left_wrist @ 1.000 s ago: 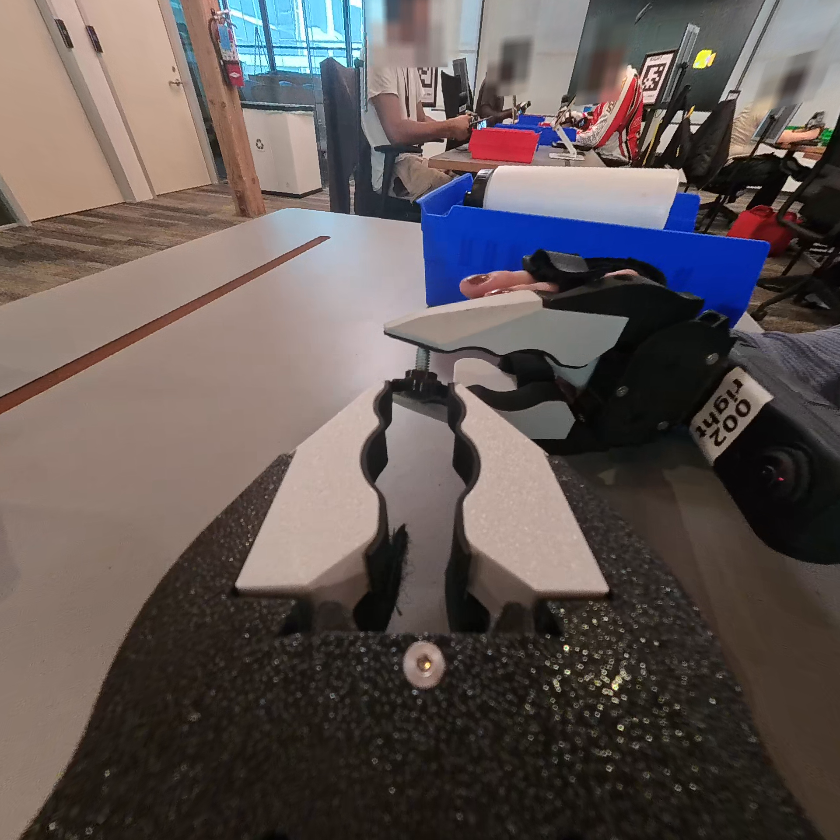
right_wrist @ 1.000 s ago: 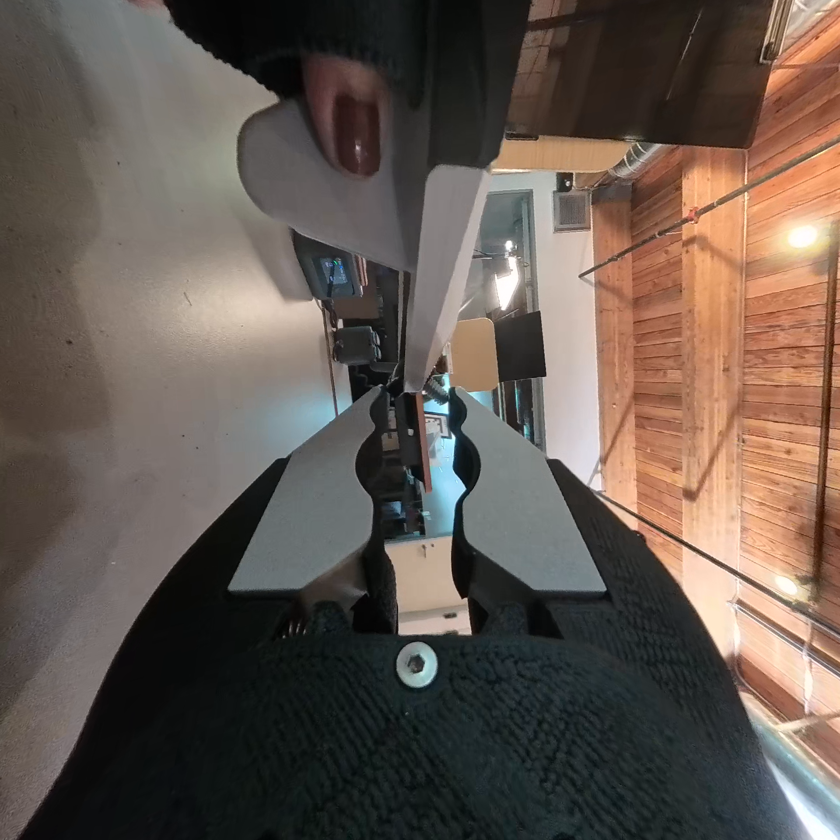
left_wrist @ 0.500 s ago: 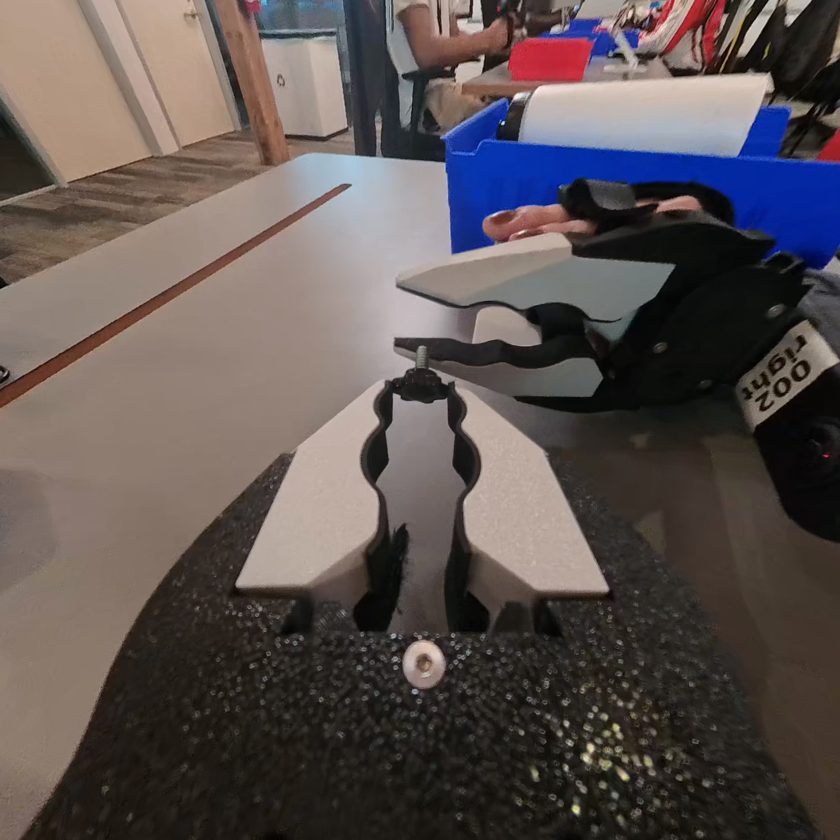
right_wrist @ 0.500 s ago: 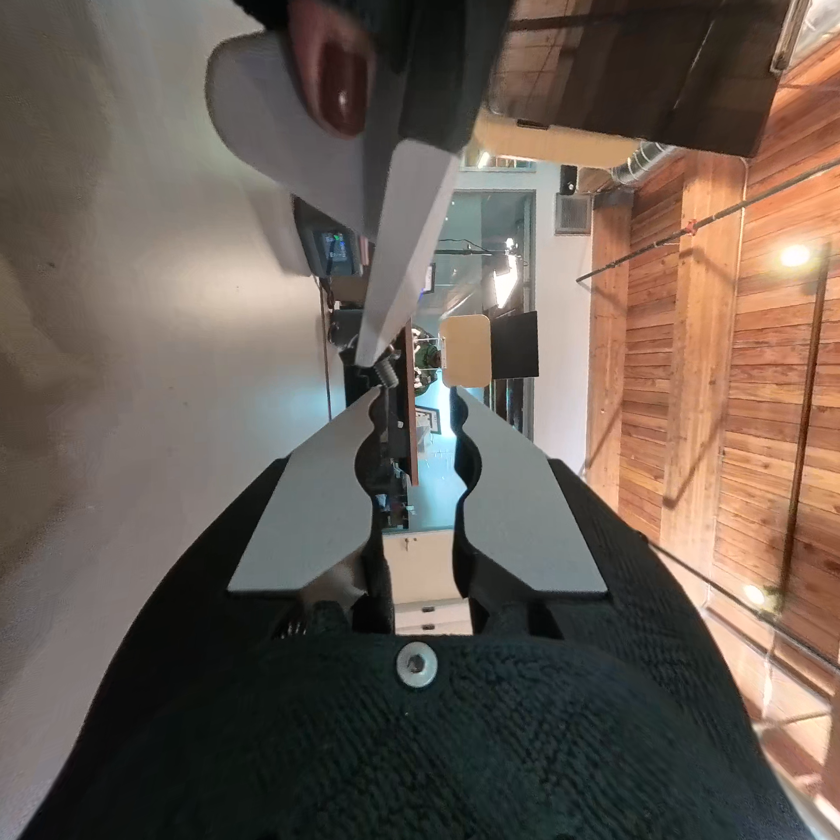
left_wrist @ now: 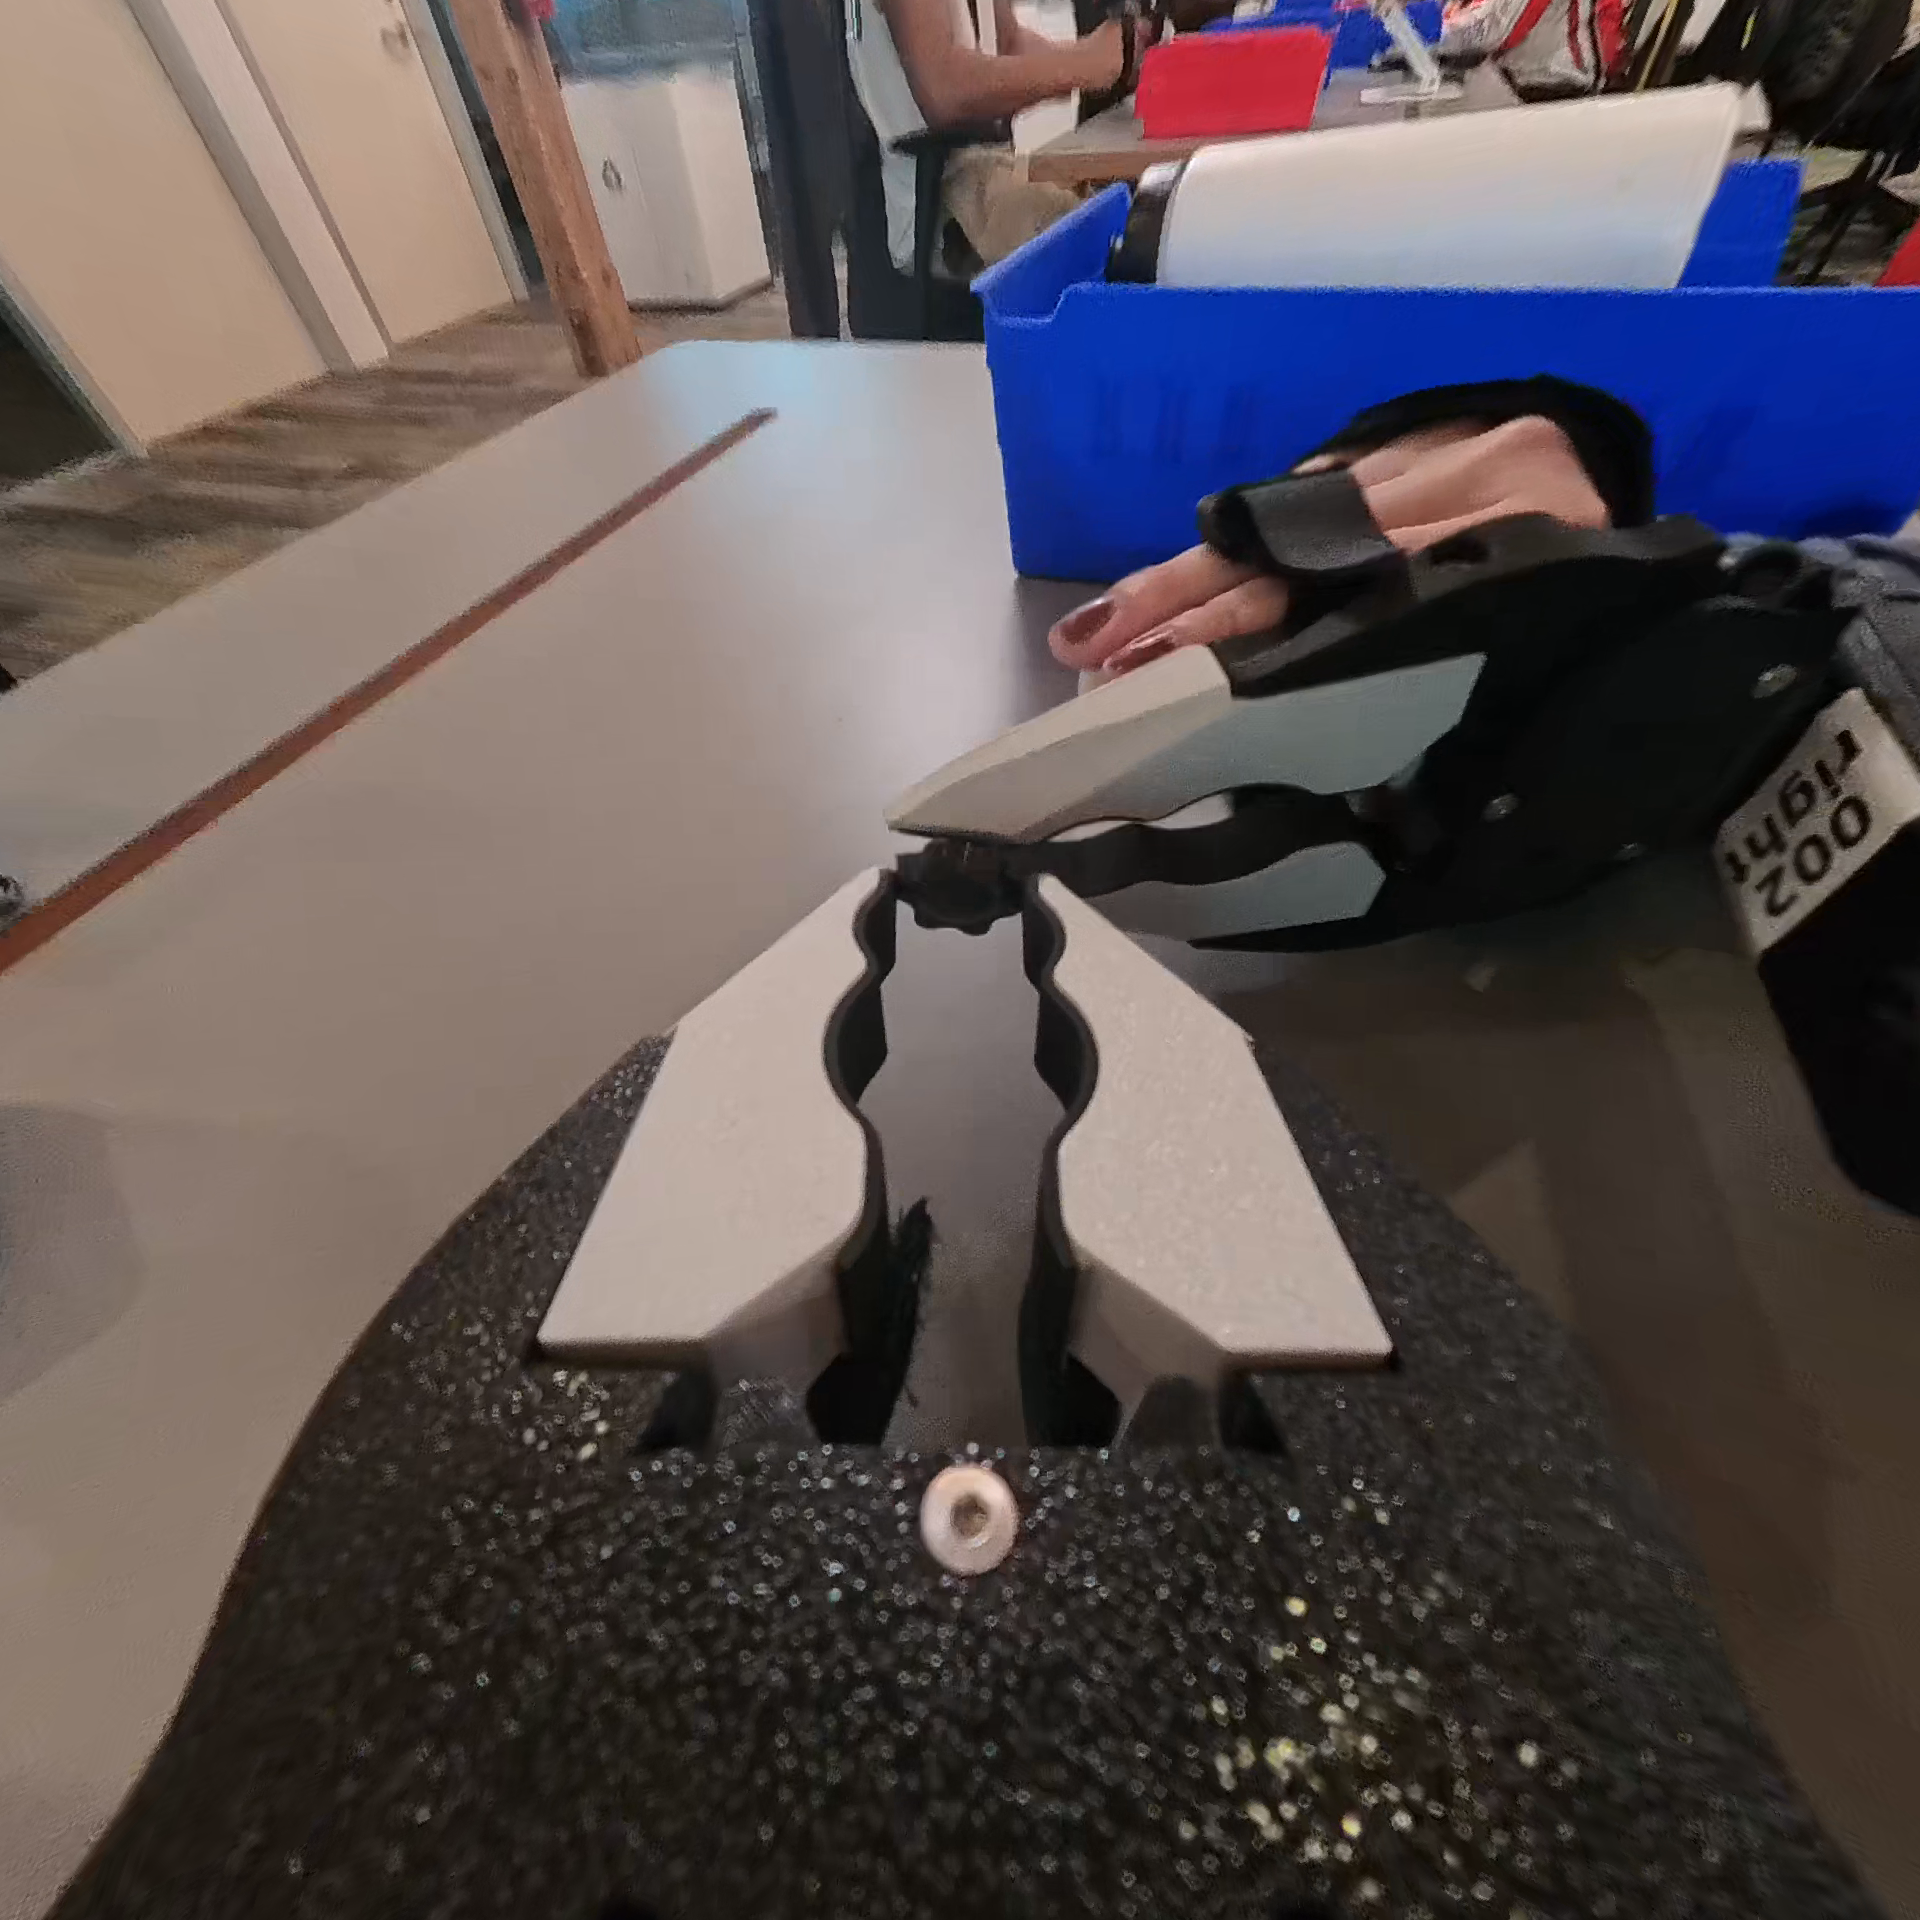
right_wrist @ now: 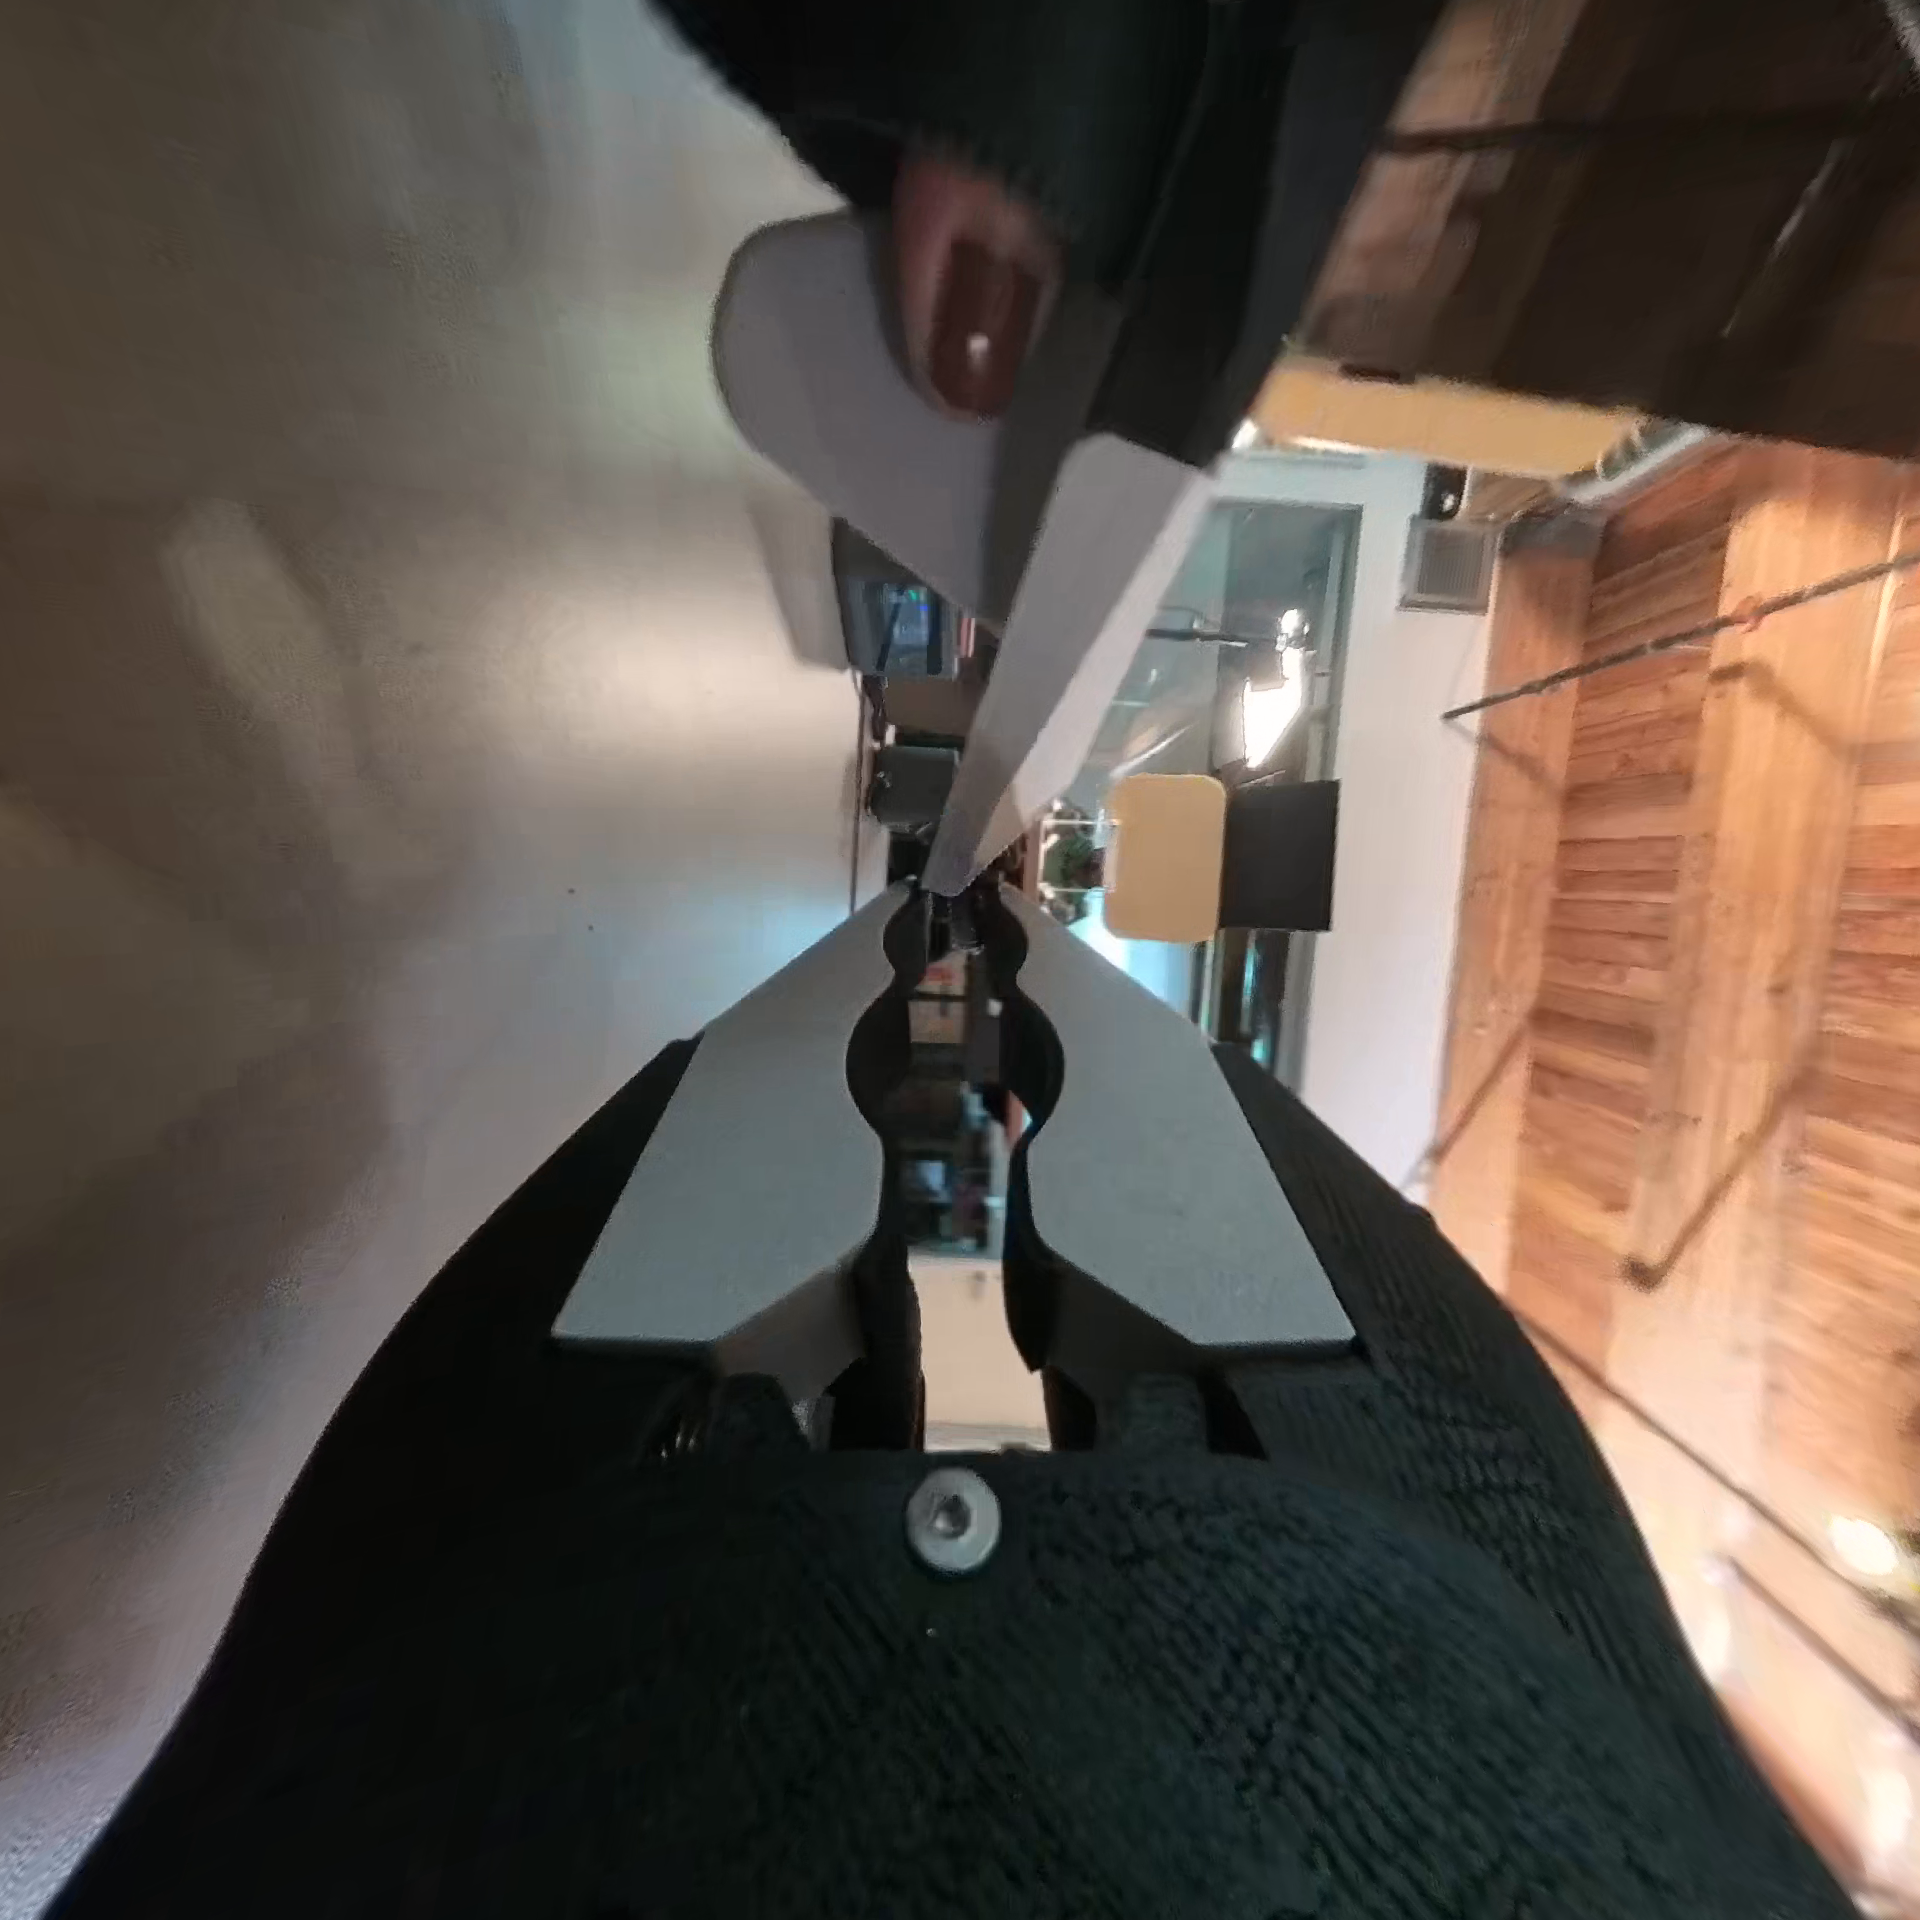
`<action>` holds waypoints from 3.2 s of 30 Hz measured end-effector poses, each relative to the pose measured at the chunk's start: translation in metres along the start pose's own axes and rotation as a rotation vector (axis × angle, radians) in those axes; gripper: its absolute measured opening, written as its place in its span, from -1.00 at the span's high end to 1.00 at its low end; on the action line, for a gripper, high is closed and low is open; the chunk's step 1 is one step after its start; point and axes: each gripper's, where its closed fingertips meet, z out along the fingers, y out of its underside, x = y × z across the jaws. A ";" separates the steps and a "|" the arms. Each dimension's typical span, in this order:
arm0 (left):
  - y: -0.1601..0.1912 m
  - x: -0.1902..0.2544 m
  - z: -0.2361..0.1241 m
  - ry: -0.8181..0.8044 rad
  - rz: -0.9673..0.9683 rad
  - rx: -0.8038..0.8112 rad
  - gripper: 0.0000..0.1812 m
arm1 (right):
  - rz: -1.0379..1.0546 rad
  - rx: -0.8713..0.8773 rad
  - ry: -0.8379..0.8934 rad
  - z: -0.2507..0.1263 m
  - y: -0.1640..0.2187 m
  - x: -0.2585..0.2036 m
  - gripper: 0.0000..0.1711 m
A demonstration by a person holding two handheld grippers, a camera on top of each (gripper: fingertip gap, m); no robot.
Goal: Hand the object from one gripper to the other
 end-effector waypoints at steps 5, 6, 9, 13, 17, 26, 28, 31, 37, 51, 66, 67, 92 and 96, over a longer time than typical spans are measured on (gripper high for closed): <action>-0.023 -0.005 -0.007 -0.152 0.183 0.174 0.34 | 0.362 0.026 -0.053 -0.002 -0.001 0.011 0.93; -0.025 -0.004 -0.008 -0.174 0.221 0.189 0.34 | 0.452 0.031 -0.087 -0.003 -0.001 0.009 0.93; -0.031 0.002 -0.012 -0.189 0.328 0.222 0.43 | 0.747 0.078 -0.211 -0.004 -0.007 0.006 0.95; -0.028 0.009 -0.014 -0.176 0.406 0.211 0.84 | 1.002 0.137 -0.344 -0.008 -0.012 0.006 0.97; -0.028 0.014 -0.014 -0.130 0.389 0.223 0.72 | 1.163 0.214 -0.512 -0.017 -0.023 -0.001 0.96; -0.020 0.045 -0.017 0.168 0.285 0.214 0.56 | 1.035 0.448 -0.617 -0.049 -0.037 0.003 0.97; -0.022 0.046 -0.020 0.200 0.262 0.225 0.66 | 1.010 0.475 -0.584 -0.051 -0.038 0.009 0.96; -0.022 0.053 -0.022 0.253 0.255 0.231 0.75 | 0.968 0.477 -0.578 -0.053 -0.040 0.009 0.97; -0.028 0.047 -0.024 0.269 0.145 0.251 0.75 | 0.980 0.476 -0.517 -0.049 -0.040 0.016 0.96; -0.054 0.022 -0.041 0.513 -0.518 0.430 0.75 | 0.654 0.372 0.052 -0.036 -0.036 0.059 0.82; -0.037 0.025 -0.040 0.175 0.161 0.343 0.36 | 1.366 0.549 -0.538 -0.047 -0.035 0.051 0.96; -0.037 0.023 -0.039 0.088 0.280 0.342 0.37 | 1.409 0.548 -0.593 -0.049 -0.034 0.047 0.96; -0.032 0.004 -0.023 -0.143 0.313 0.205 0.74 | 1.189 0.490 -0.369 -0.042 -0.024 0.045 0.55; -0.047 0.009 -0.028 0.203 -0.290 0.368 0.74 | 0.744 0.321 -0.080 -0.031 -0.020 0.045 0.36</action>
